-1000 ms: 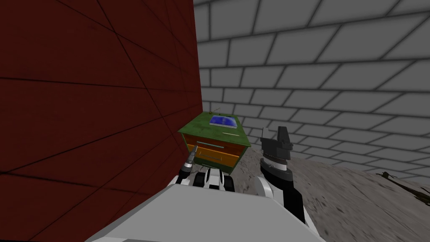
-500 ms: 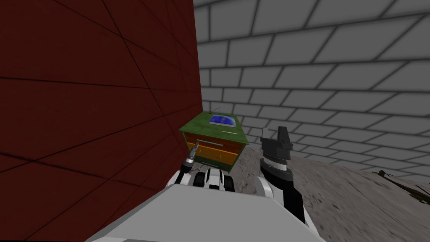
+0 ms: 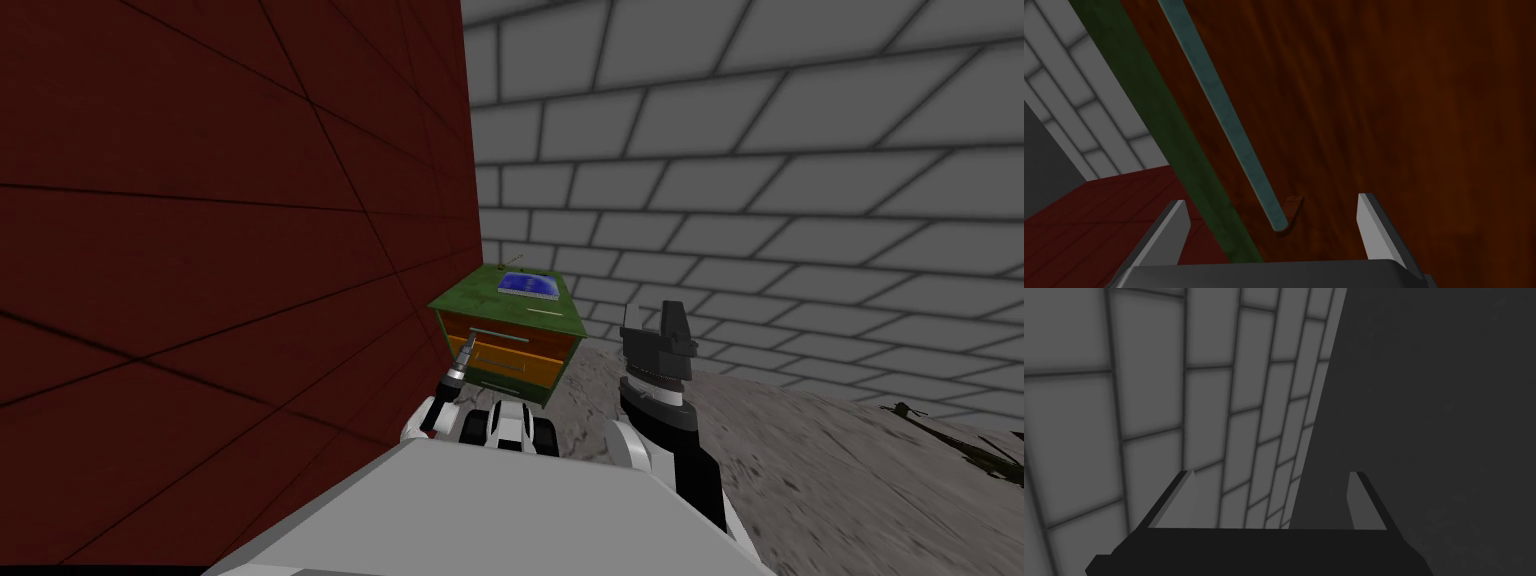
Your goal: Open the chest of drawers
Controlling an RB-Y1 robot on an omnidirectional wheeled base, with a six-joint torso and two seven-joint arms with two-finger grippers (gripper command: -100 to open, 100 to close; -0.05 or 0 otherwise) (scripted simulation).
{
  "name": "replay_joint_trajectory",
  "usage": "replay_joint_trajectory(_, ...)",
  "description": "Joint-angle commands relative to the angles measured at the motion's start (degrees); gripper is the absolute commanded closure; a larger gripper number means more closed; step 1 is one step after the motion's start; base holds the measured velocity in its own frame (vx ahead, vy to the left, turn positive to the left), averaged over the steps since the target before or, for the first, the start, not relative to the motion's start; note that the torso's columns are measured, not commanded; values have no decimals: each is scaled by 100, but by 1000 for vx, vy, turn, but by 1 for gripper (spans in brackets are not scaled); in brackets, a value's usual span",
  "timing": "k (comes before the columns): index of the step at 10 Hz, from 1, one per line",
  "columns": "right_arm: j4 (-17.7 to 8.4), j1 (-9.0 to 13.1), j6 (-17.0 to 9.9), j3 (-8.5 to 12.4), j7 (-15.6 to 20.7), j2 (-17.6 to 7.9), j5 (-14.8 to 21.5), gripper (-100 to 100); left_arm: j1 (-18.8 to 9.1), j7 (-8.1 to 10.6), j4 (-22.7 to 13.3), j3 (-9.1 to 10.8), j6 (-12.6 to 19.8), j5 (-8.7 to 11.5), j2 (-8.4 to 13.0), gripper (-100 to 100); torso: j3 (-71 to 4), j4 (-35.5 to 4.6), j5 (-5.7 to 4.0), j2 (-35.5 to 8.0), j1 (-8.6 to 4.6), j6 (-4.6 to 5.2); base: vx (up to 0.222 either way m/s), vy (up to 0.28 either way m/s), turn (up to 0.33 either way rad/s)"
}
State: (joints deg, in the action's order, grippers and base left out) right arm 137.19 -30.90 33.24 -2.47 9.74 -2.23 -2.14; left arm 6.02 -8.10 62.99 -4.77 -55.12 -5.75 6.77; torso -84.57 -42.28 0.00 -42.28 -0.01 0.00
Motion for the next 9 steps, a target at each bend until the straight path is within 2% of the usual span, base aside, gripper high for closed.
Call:
replay_joint_trajectory(1, 0, 0, 0, 0, 0, 0, 0, 0, -109, 30, 70, 15, 280, -3, -20, -100, 0, 0, 0, 0, 0, 0, -40, -19, 3)
replay_joint_trajectory(9, 0, 0, 0, 0, 0, 0, 0, 0, -553, 107, 245, 69, 1281, -19, -46, -100, 0, 0, 0, -1, 0, 0, -53, -17, 4)
